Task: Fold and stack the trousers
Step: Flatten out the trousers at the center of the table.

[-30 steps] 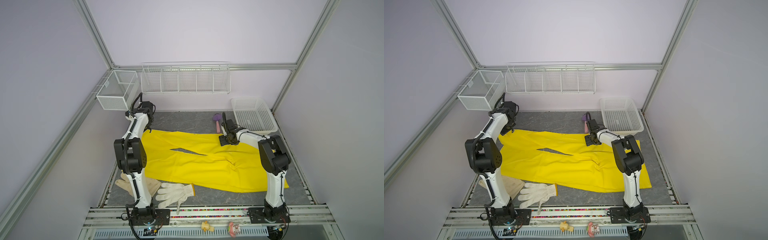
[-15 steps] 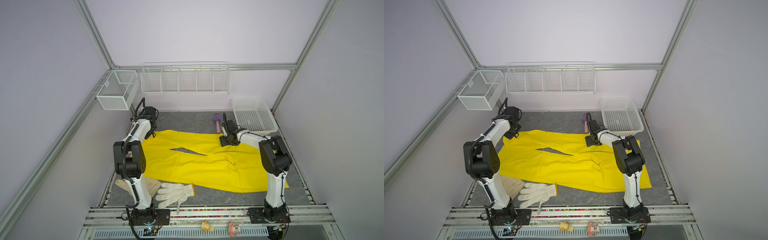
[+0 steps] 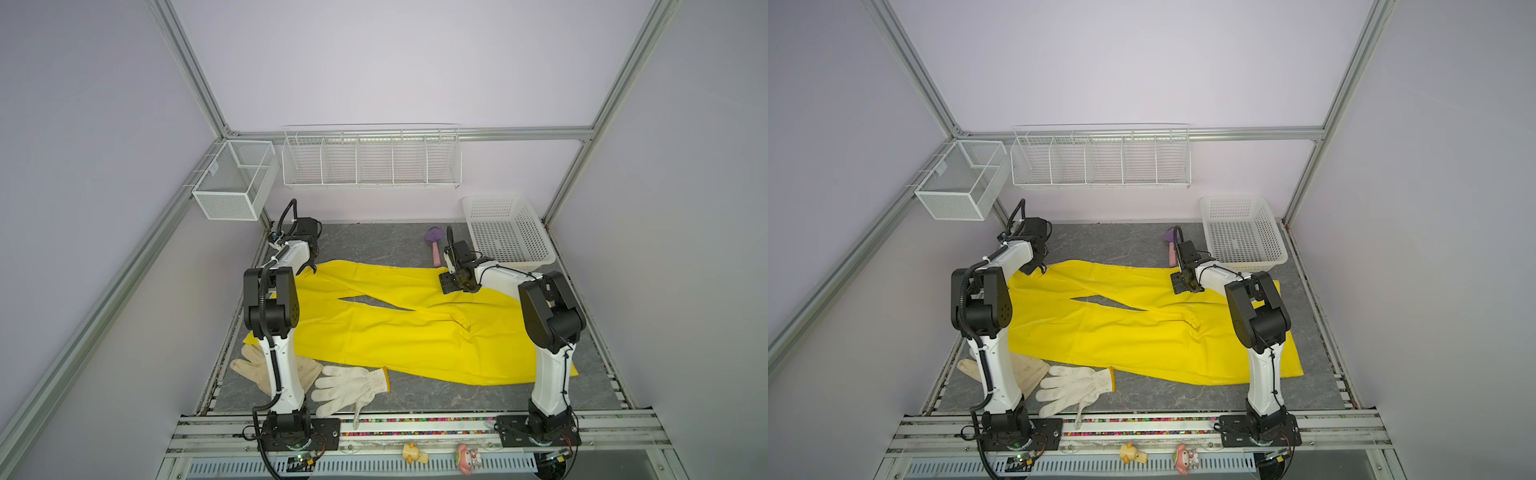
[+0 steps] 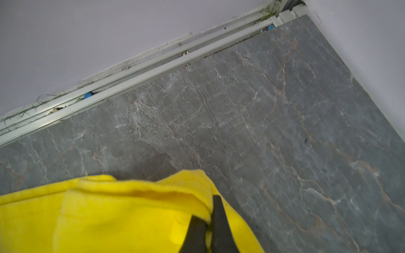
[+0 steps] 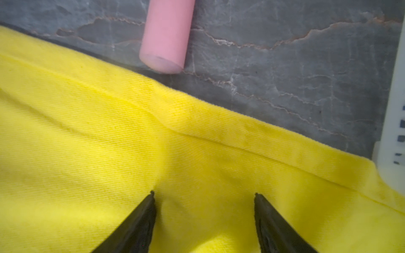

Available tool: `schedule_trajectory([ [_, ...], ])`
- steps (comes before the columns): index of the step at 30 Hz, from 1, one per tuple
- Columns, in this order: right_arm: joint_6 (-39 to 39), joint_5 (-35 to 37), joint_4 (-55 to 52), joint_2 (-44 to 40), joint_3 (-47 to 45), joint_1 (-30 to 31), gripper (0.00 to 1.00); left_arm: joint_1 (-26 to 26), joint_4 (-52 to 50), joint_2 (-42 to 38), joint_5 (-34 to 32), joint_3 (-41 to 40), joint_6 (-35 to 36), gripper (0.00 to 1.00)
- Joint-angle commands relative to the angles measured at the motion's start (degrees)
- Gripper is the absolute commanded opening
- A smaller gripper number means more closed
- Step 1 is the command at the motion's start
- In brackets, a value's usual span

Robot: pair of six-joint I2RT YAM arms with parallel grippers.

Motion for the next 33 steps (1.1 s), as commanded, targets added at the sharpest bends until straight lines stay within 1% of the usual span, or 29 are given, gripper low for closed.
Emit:
schedule_trajectory([
  [1, -1.36, 0.22, -1.41, -0.81, -1.63, -0.61, 0.73, 0.26, 7.01, 1.9, -6.19, 2.92, 1.48, 0.0],
  [4, -1.23, 0.07, -1.0, -0.71, -2.03, -0.59, 0.73, 0.27, 4.4, 4.77, -6.25, 8.2, 1.78, 0.0],
  [5, -1.25, 0.05, -0.97, -0.63, -2.01, -0.58, 0.73, 0.26, 3.05, 5.56, -8.65, 9.32, 0.2, 0.0],
  [6, -1.23, -0.01, -0.94, -0.53, -2.0, -0.64, 0.73, 0.62, 2.24, 6.09, -9.0, 9.79, -1.29, 0.0],
  [8, -1.38, -0.09, -0.9, -0.28, -2.05, -0.57, 0.73, 2.49, 1.46, 7.29, -5.08, 10.26, -5.54, 0.0],
  [9, -1.46, -0.08, -0.84, -0.2, -2.04, -0.57, 0.73, 3.15, 1.08, 7.72, -3.84, 10.67, -6.37, 0.0],
  [12, -1.44, -0.09, -0.66, 0.32, -2.21, -0.57, 0.73, 3.77, 3.16, 8.8, -3.56, 12.31, -4.12, 0.0],
  [14, -1.47, 0.18, -0.59, 0.6, -2.29, -0.56, 0.73, 4.36, 0.04, 11.1, -2.8, 16.3, -4.31, 0.0],
  [17, -1.52, 0.88, -0.49, 0.87, -2.33, -0.58, 0.73, 4.7, -3.24, 14.0, -2.33, 21.72, -2.62, 0.0],
  [19, -1.67, 0.83, -0.44, 0.74, -2.17, -0.6, 0.73, 4.69, -4.53, 15.16, -0.94, 24.25, -1.91, 0.08],
  [22, -1.67, 0.13, -0.46, 0.78, -1.8, -0.55, 0.73, 4.66, -2.49, 14.76, 1.7, 24.11, 0.49, 0.21],
  [24, -1.58, -0.16, -0.47, 0.44, -1.58, -0.62, 0.73, 4.66, -2.44, 14.08, 2.52, 24.18, 2.04, 0.32],
  [26, -1.65, -0.38, -0.57, 0.0, -1.47, -0.59, 0.73, 4.66, -2.42, 12.6, 4.17, 23.76, 3.65, 0.46],
  [28, -1.58, -0.8, -0.58, -0.48, -1.35, -0.57, 0.73, 4.66, -2.45, 11.14, 6.38, 22.79, 5.58, 0.55],
  [31, -1.58, -1.33, -0.92, -1.28, -0.92, -0.54, 0.73, 4.66, -5.81, 8.97, 10.75, 22.0, 6.28, 0.65],
  [33, -1.81, -1.53, -1.21, -2.0, -0.7, -0.52, 0.73, 4.66, -7.86, 7.31, 14.48, 20.81, 7.99, 0.69],
])
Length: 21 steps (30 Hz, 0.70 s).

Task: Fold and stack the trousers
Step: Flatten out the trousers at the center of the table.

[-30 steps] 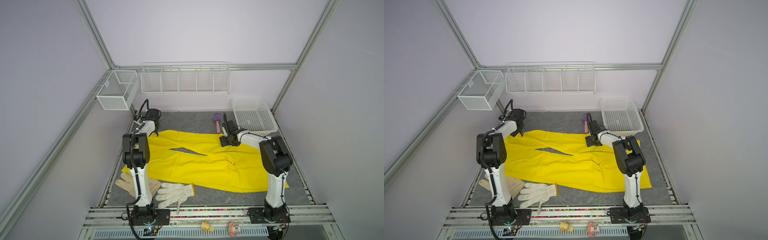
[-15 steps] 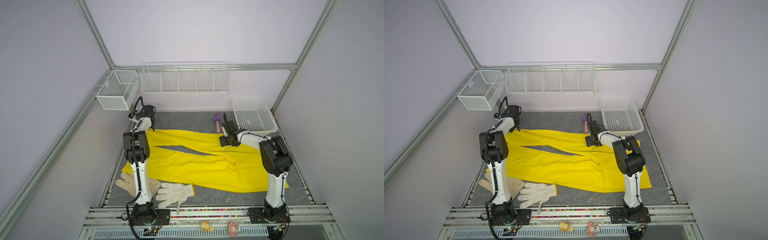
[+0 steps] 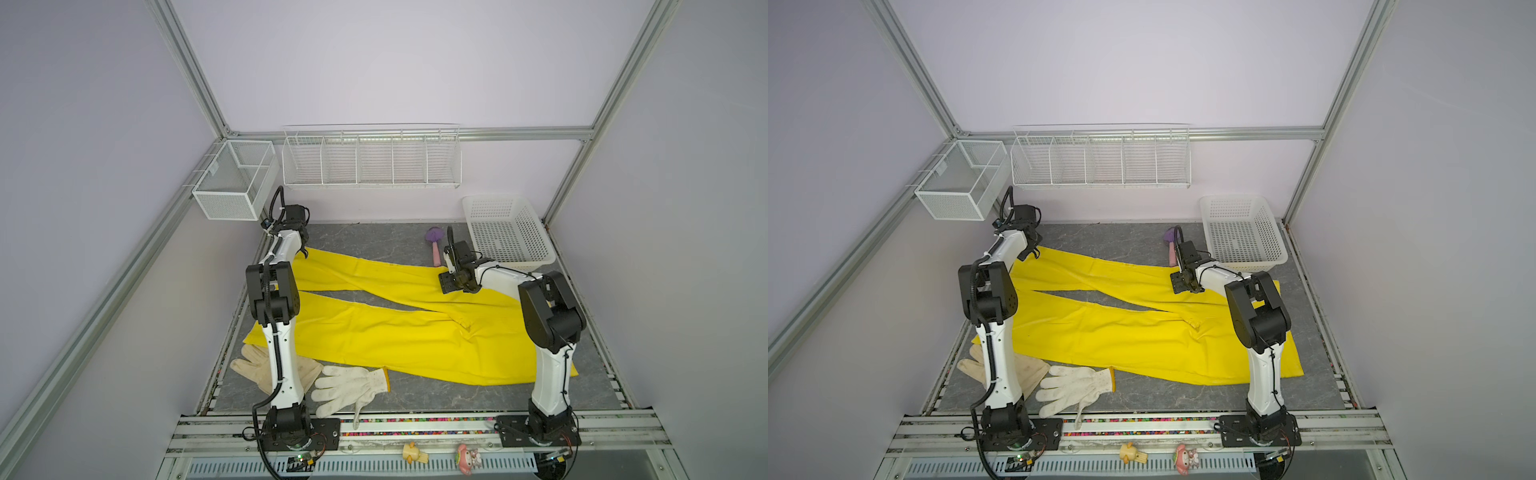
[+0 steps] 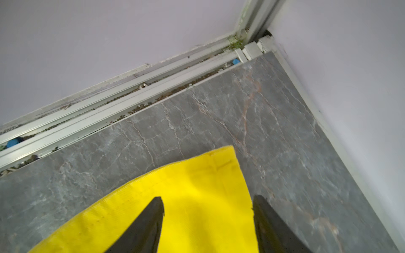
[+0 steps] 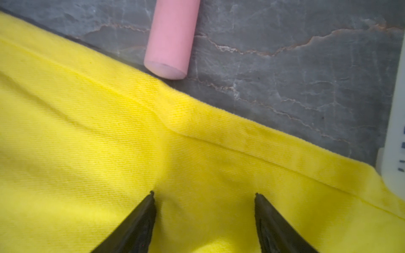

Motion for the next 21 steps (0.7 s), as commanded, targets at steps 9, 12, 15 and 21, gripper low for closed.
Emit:
schedule_trajectory([
  [9, -1.78, -2.61, -3.16, -3.38, -0.01, -0.2, 0.73, 0.11, -9.11, -14.55, 14.99, -14.97, 3.18, 0.71],
  [12, -1.89, -2.79, -3.32, -3.18, 0.28, -0.07, 0.73, 0.09, -4.43, -20.22, 16.48, -25.86, -0.03, 0.67],
  [15, -2.02, -2.86, -3.29, -2.94, 0.35, 0.18, 0.73, -0.06, -3.07, -21.55, 19.27, -29.68, -1.2, 0.61],
  [21, -2.0, -2.79, -3.22, -3.02, -0.2, 0.84, 0.74, -0.63, -0.07, -21.35, 23.5, -33.21, -4.62, 0.55],
])
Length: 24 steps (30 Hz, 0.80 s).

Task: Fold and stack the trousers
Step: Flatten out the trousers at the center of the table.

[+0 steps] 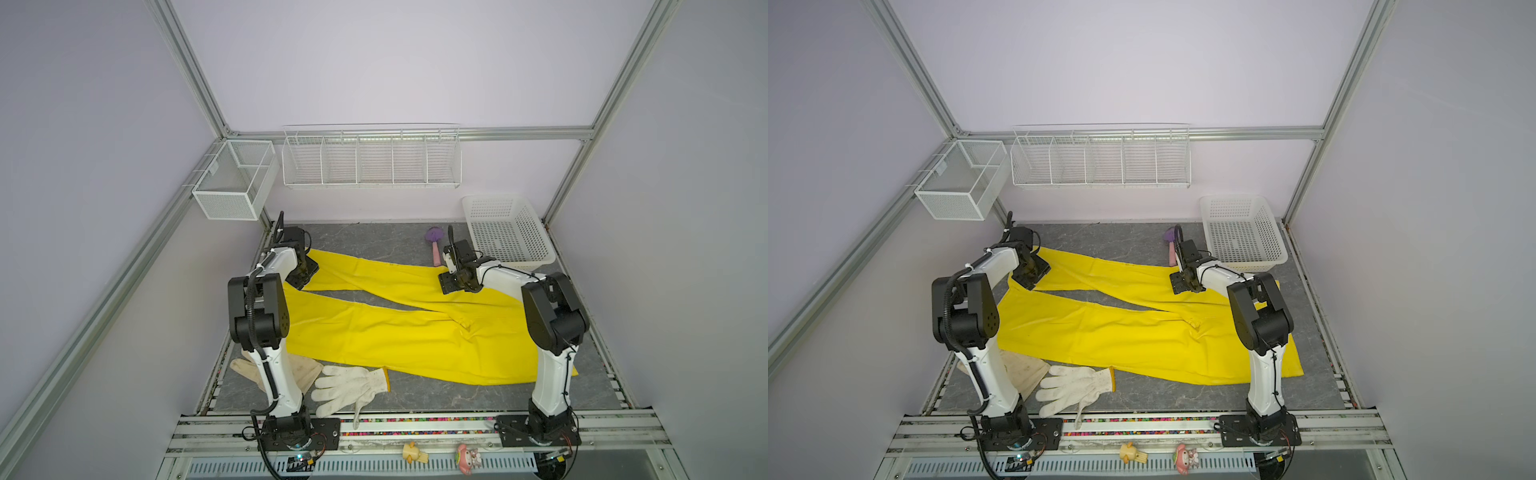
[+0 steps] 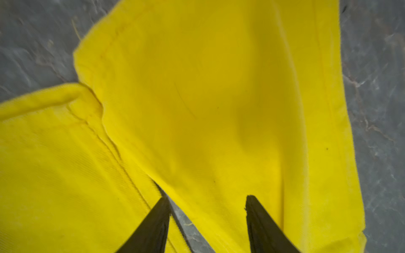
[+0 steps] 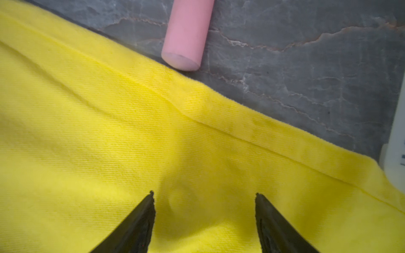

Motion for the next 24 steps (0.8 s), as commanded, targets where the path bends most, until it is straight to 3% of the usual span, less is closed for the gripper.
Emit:
schedule_trajectory([
  [1, -0.91, -0.63, -1.21, -1.51, -0.16, 0.53, 0.74, -0.63, 2.3, -0.67, 2.75, -1.26, -3.7, 0.55],
  [9, -1.1, -0.54, -1.52, -1.12, 0.39, 0.62, 0.75, -1.21, 1.97, -0.17, 1.77, -4.17, -5.74, 0.54],
  [13, -1.08, -0.54, -1.59, -1.14, 0.28, 0.76, 0.75, -1.28, 2.86, 2.65, 1.86, -1.86, -5.39, 0.49],
  [17, -1.1, -0.3, -1.9, -1.31, -0.27, 0.78, 0.75, -1.39, 2.04, 4.78, 0.96, -0.34, -4.75, 0.37],
  [22, -1.44, -0.19, -1.93, -0.99, 0.08, 0.76, 0.75, -1.21, 1.09, 6.93, 1.1, 0.83, -3.33, 0.28],
  [24, -1.37, -0.3, -1.98, -0.9, 0.09, 0.77, 0.75, -1.21, 0.52, 6.9, 1.18, 1.01, -2.98, 0.16],
])
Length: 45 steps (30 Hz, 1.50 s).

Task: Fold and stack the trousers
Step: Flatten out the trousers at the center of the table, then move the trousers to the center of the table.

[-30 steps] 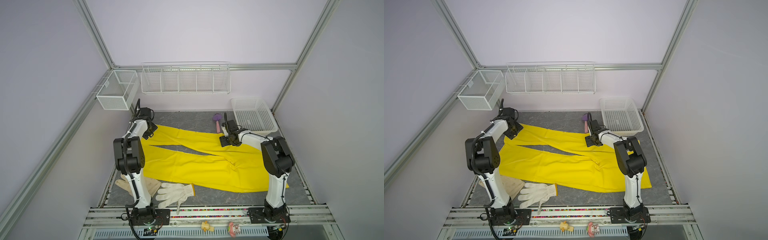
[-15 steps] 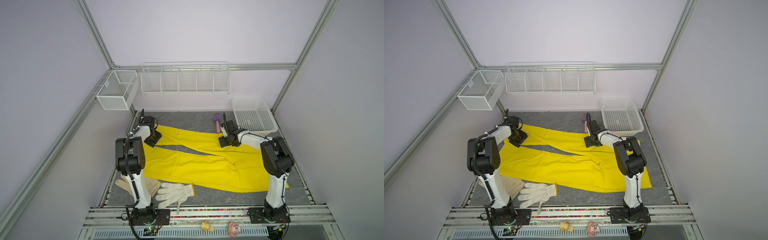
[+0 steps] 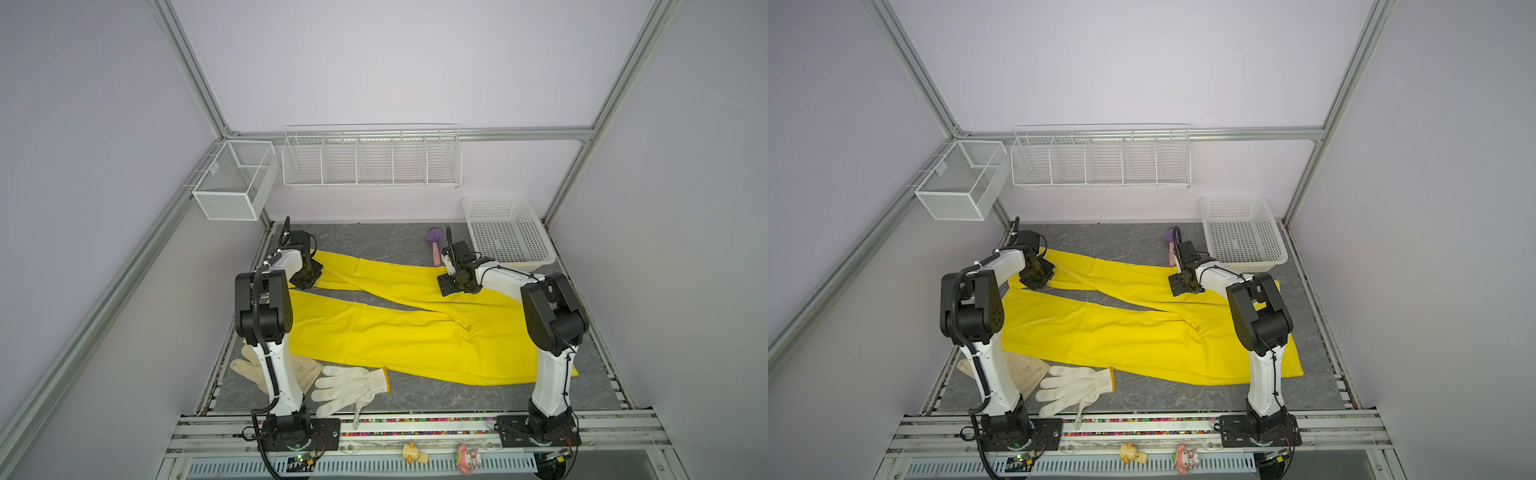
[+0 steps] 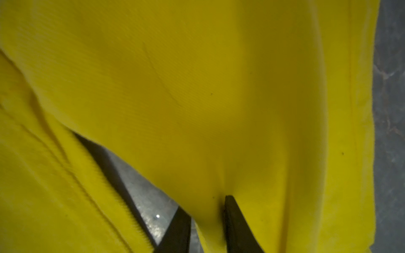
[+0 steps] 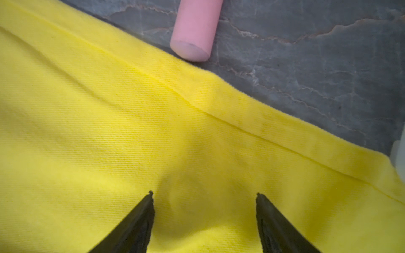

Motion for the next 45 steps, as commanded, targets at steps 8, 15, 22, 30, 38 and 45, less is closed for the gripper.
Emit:
schedule_trajectory([
  [8, -0.8, 1.93, -1.23, -0.11, -0.49, -0.18, 0.75, 0.75, -7.67, -0.83, -5.47, 1.93, 6.41, 0.0],
  [15, 0.19, 4.33, -2.43, 2.23, 0.22, -0.64, 0.74, 2.62, -12.1, -2.53, -11.8, 2.88, 13.91, 0.0],
  [22, 0.54, 5.35, -3.4, 2.54, 1.23, -0.72, 0.75, 2.65, -14.03, -1.55, -16.46, 5.76, 17.89, 0.0],
  [30, -0.17, -3.34, -1.52, -1.79, 1.39, -0.75, 0.82, 2.43, -13.07, -1.11, -11.38, 6.57, 17.91, 0.23],
  [38, 1.04, -8.78, -3.72, -14.34, -5.83, -1.21, 0.87, 2.39, -13.63, -6.47, -6.29, 4.23, 18.33, 0.58],
  [45, 5.23, -10.46, -9.26, -30.06, -16.78, -8.1, 0.9, 1.1, -11.58, -14.87, 1.31, -4.79, 15.94, 0.66],
])
